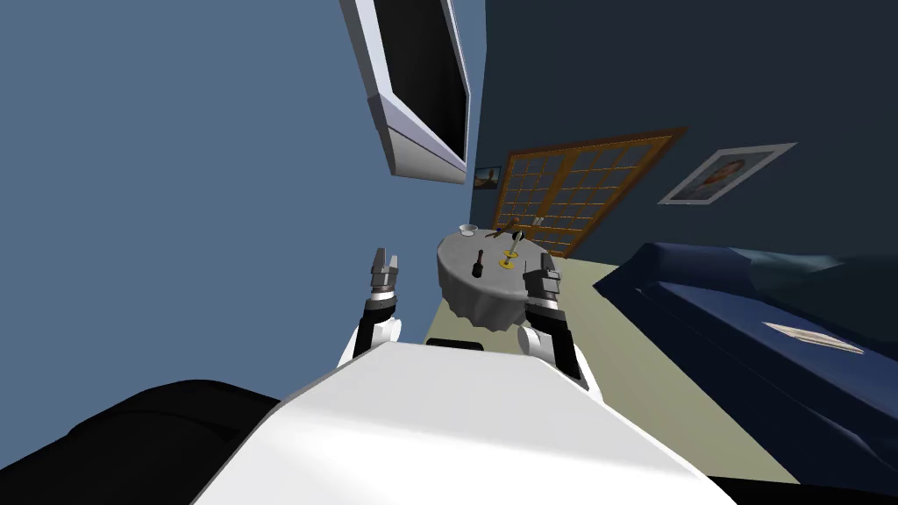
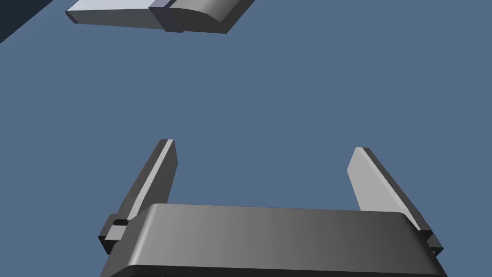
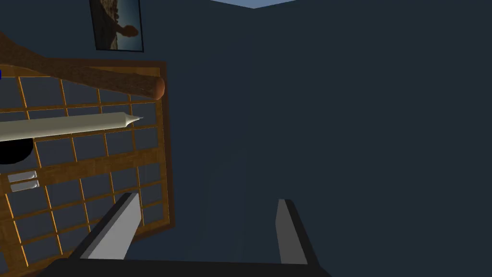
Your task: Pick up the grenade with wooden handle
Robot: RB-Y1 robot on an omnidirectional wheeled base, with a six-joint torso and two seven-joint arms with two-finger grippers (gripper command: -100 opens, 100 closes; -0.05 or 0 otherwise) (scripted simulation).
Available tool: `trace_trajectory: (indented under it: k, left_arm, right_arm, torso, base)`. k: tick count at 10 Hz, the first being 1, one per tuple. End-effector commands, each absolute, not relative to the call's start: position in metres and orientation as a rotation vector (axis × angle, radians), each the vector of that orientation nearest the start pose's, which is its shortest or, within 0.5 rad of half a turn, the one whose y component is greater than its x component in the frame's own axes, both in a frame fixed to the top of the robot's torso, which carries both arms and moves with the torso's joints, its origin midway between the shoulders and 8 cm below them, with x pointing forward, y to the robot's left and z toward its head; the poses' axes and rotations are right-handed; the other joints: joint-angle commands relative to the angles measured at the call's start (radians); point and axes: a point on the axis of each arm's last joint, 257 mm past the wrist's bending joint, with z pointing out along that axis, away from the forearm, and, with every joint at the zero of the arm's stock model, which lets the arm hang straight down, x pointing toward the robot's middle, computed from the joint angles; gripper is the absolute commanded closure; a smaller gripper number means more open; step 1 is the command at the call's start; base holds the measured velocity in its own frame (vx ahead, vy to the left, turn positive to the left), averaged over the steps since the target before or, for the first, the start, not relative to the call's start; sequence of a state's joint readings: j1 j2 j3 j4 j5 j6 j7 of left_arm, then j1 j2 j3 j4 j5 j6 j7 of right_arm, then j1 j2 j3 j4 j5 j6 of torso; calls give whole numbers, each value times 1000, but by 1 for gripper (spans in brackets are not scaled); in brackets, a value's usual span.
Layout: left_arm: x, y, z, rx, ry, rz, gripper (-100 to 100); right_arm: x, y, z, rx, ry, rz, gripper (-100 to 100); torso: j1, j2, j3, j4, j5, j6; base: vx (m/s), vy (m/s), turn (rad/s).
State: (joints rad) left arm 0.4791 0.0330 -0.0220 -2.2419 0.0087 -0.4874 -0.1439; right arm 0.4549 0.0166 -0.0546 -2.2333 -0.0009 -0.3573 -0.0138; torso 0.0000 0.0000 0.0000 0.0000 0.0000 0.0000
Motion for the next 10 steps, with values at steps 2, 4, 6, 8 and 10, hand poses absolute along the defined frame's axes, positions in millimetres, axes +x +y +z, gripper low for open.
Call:
trace_trajectory:
  k: [2,4,6,8,10]
  left_arm:
    - [356,269,11,-610,692,-1197,0]
    - [356,269,11,-610,692,-1197,0]
    - [356,269,11,-610,692,-1197,0]
    - [356,269,11,-610,692,-1197,0]
    - [356,270,11,-610,692,-1197,0]
  right_arm:
    - [377,-296,0,709,723,1229,-100]
    - [380,-289,7,621,766,1211,-100]
    - [382,-284,10,566,794,1197,-100]
    - [386,-275,15,458,841,1164,-100]
    - [388,-268,16,381,883,1139,-100]
  torso:
    - [-2,1,1,0,0,0]
    - [-5,4,2,1,-1,0]
    - [-6,5,3,1,-1,0]
    - [-4,3,2,1,-1,0]
    - [-4,2,1,1,-1,0]
  base:
    - [-40,-45,154]
    - [-74,-70,187]
    - [-69,-71,134]
    - [-54,-51,223]
    - [-36,-49,111]
